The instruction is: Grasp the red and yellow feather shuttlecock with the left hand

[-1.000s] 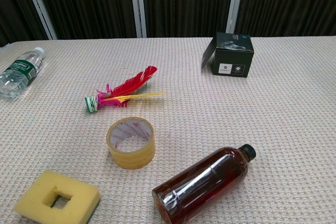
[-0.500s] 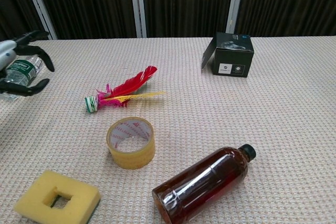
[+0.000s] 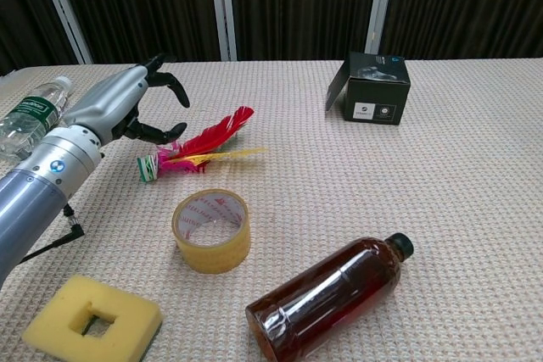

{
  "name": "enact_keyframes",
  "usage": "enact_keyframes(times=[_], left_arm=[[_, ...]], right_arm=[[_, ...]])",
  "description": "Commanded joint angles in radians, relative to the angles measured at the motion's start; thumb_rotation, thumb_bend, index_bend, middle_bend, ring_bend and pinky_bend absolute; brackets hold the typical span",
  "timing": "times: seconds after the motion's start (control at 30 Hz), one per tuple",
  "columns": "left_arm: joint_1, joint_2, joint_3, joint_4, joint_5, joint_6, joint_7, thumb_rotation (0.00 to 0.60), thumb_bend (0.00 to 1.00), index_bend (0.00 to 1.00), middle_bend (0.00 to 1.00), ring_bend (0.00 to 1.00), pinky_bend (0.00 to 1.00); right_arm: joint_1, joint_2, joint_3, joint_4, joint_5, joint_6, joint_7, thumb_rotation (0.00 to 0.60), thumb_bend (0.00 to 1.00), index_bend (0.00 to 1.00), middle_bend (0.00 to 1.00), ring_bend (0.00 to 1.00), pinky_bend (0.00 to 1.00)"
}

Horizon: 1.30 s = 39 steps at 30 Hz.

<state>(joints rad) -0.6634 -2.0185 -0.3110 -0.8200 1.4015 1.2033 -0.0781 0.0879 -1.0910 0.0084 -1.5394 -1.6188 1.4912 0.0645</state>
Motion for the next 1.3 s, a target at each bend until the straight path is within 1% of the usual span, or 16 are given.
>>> enact_keyframes(times=[0.03, 0.1, 0.23, 0.4, 0.5, 0.57, 0.7, 0.87, 0.97, 1.1, 1.23, 1.3], left_arm=[[-0.021, -0.022, -0.012, 0.030, -0.021, -0.021, 0.016, 0.600, 0.33, 0.40, 0.00, 0.00, 0.00], [-0.034, -0.030, -0.016, 0.052, -0.044, -0.057, 0.031, 0.600, 0.33, 0.40, 0.00, 0.00, 0.00], [-0.060, -0.057, -0.027, 0.117, -0.062, -0.069, 0.032, 0.600, 0.33, 0.39, 0.00, 0.00, 0.00], [-0.107, -0.098, -0.035, 0.208, -0.079, -0.124, -0.029, 0.600, 0.33, 0.39, 0.00, 0.00, 0.00], [-0.158, -0.148, -0.036, 0.298, -0.081, -0.172, -0.083, 0.600, 0.33, 0.39, 0.00, 0.00, 0.00], [-0.180, -0.172, -0.037, 0.337, -0.083, -0.191, -0.112, 0.600, 0.33, 0.39, 0.00, 0.00, 0.00], [-0.209, -0.216, -0.019, 0.398, -0.067, -0.191, -0.171, 0.600, 0.33, 0.39, 0.00, 0.00, 0.00], [-0.225, -0.246, -0.011, 0.446, -0.069, -0.204, -0.203, 0.600, 0.31, 0.40, 0.00, 0.00, 0.00], [-0.228, -0.250, -0.004, 0.461, -0.070, -0.202, -0.208, 0.600, 0.33, 0.45, 0.00, 0.00, 0.00], [-0.224, -0.250, 0.008, 0.464, -0.073, -0.185, -0.200, 0.600, 0.44, 0.60, 0.00, 0.00, 0.00], [-0.209, -0.250, 0.022, 0.456, -0.067, -0.130, -0.215, 0.600, 0.52, 0.73, 0.00, 0.00, 0.00], [-0.197, -0.250, 0.030, 0.455, -0.061, -0.095, -0.227, 0.600, 0.54, 0.76, 0.00, 0.00, 0.00]], right_arm=[[0.001, 0.004, -0.002, -0.004, 0.009, -0.010, 0.002, 0.600, 0.00, 0.00, 0.00, 0.00, 0.00], [0.000, 0.013, -0.008, -0.014, 0.013, -0.022, 0.005, 0.600, 0.00, 0.00, 0.00, 0.00, 0.00], [-0.003, 0.026, -0.013, -0.024, 0.007, -0.018, 0.010, 0.600, 0.00, 0.00, 0.00, 0.00, 0.00], [-0.001, 0.038, -0.030, -0.032, -0.015, -0.026, 0.024, 0.600, 0.00, 0.00, 0.00, 0.00, 0.00], [0.001, 0.043, -0.033, -0.033, -0.018, -0.032, 0.026, 0.600, 0.00, 0.00, 0.00, 0.00, 0.00], [0.003, 0.043, -0.031, -0.033, -0.011, -0.038, 0.026, 0.600, 0.00, 0.00, 0.00, 0.00, 0.00], [0.009, 0.037, -0.023, -0.028, 0.010, -0.053, 0.021, 0.600, 0.00, 0.00, 0.00, 0.00, 0.00], [0.013, 0.032, -0.018, -0.021, 0.022, -0.062, 0.018, 0.600, 0.00, 0.00, 0.00, 0.00, 0.00], [0.013, 0.031, -0.016, -0.017, 0.024, -0.059, 0.023, 0.600, 0.00, 0.00, 0.00, 0.00, 0.00], [0.013, 0.028, -0.015, -0.013, 0.026, -0.062, 0.022, 0.600, 0.00, 0.00, 0.00, 0.00, 0.00], [0.017, 0.026, -0.016, -0.014, 0.030, -0.071, 0.015, 0.600, 0.00, 0.00, 0.00, 0.00, 0.00], [0.017, 0.025, -0.016, -0.014, 0.030, -0.071, 0.013, 0.600, 0.00, 0.00, 0.00, 0.00, 0.00]])
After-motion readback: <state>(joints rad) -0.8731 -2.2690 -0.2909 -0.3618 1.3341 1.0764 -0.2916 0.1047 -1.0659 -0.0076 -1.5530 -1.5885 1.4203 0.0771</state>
